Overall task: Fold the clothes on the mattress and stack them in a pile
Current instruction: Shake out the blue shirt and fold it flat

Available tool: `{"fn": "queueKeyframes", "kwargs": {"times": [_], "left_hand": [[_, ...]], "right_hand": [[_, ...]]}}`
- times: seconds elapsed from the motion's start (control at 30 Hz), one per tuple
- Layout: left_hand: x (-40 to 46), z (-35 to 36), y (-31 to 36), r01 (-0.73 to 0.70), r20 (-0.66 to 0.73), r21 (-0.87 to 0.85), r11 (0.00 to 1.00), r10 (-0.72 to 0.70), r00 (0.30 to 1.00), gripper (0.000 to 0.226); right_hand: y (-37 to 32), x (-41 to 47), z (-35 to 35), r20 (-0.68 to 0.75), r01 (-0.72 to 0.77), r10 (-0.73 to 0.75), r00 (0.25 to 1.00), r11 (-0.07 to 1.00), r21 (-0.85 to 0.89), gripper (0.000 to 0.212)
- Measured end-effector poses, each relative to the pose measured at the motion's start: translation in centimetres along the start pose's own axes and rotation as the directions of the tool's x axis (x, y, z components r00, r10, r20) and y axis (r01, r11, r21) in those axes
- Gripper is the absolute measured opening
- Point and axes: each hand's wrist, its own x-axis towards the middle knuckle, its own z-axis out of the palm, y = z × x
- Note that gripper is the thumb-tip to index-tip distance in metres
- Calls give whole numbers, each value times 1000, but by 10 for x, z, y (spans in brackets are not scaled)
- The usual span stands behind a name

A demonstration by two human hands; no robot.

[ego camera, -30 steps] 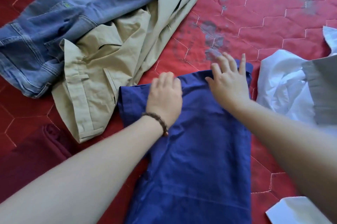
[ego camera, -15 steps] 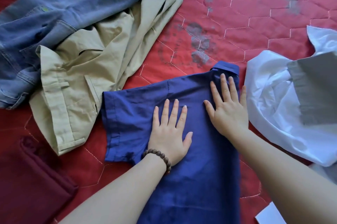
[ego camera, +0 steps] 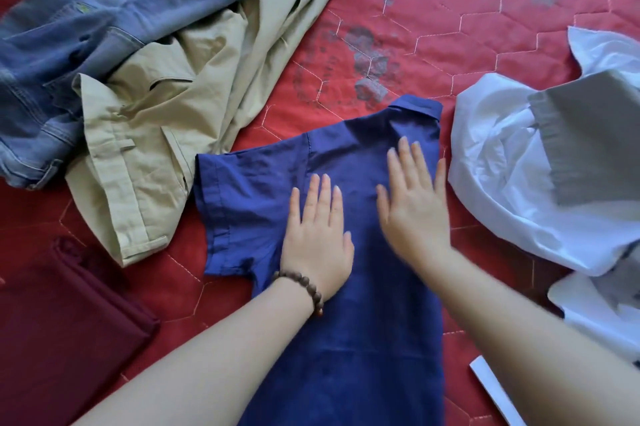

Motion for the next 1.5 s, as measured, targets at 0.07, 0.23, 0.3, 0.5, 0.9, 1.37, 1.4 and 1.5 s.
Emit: {"fn": "queueKeyframes", "kwargs": {"times": [0.07, 0.23, 0.3, 0.5, 0.9, 1.37, 1.4, 1.5], "left_hand": [[-33, 4, 13, -108, -16, -6, 994, 108, 994, 63], [-87, 20, -10, -130, 82, -86, 988, 137, 987, 72], [-96, 24, -27, -106, 63, -33, 994, 108, 992, 75], [-133, 28, -1, -112, 93, -33, 993, 115, 989, 67], [-207, 39, -23, -155, 159, -62, 986, 163, 974, 73], [-332, 52, -14, -155, 77, -68, 986, 160, 984, 70], [-341, 54, -2, -189, 69, -86, 978, 195, 978, 67], [-368, 64, 13, -192, 94, -101, 976, 202, 975, 61]], "right_hand": [[-28, -55, 8, -35, 110, -108, 994, 990, 85, 52], [-28, -137, 23, 139, 43, -44, 989, 999, 9, 59], [-11, -145, 19, 146, -60, 68, 987, 996, -64, 63], [-68, -183, 20, 113, 13, -22, 993, 997, 82, 56], [-82, -279, 11, 178, -147, 144, 974, 989, 7, 60], [-124, -400, -3, 206, -144, 137, 969, 989, 17, 59], [-136, -403, 0, 218, -84, 76, 973, 996, 31, 58], [-145, -420, 4, 236, -75, 66, 969, 997, 29, 58]]}}
